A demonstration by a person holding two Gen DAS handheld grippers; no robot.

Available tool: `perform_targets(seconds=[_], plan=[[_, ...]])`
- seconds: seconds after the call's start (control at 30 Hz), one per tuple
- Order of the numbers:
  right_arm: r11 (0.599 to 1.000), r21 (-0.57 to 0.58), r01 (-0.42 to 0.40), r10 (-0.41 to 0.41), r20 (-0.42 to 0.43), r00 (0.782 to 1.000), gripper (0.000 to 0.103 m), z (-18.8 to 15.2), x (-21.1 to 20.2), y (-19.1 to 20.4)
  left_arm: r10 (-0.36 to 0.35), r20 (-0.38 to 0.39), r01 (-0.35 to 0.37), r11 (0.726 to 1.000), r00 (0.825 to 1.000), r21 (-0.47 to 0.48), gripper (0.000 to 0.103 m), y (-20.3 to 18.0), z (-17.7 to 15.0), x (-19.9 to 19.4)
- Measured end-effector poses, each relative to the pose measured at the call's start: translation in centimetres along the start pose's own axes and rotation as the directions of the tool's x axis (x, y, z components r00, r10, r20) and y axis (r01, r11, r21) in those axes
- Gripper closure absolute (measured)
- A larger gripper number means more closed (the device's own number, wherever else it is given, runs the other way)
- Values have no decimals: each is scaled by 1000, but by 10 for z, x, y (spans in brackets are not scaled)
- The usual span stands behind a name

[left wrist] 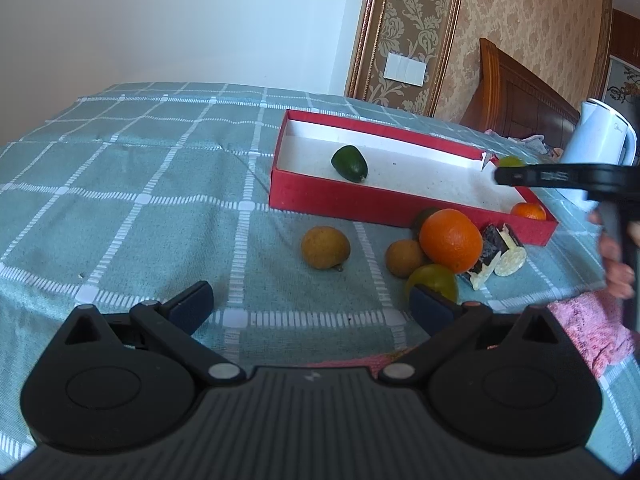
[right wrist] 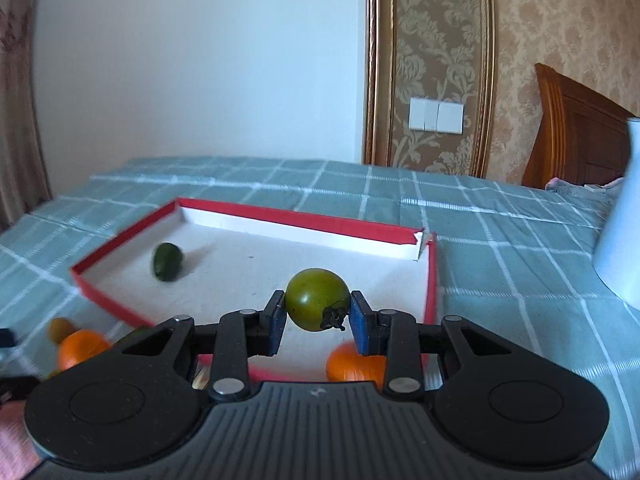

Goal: Organize fruits
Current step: 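Lift the persimmon into the tray and open the right gripper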

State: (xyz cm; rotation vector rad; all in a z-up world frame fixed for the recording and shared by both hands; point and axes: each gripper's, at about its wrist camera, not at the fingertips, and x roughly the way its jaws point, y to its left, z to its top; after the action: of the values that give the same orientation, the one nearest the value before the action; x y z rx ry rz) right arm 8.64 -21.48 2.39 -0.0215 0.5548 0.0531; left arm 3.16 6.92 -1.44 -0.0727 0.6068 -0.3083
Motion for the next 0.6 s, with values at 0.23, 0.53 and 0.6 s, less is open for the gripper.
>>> perform_targets(seconds=[0.23,0.53,0.6], plan=[[999,39,25,-22,-85,996,70,11,44,-6,-10,4,10,1000,1000,-11,0,2,0,-1],[998,46,46,-37,-168,985,70,14,74,-5,-9,4,10,1000,1000,-12,0,2,-1,-1],[998,43,48,-40,-169,985,70,14,73,-4,-9,4,9,1000,1000,-11,0,2,-1,-1]])
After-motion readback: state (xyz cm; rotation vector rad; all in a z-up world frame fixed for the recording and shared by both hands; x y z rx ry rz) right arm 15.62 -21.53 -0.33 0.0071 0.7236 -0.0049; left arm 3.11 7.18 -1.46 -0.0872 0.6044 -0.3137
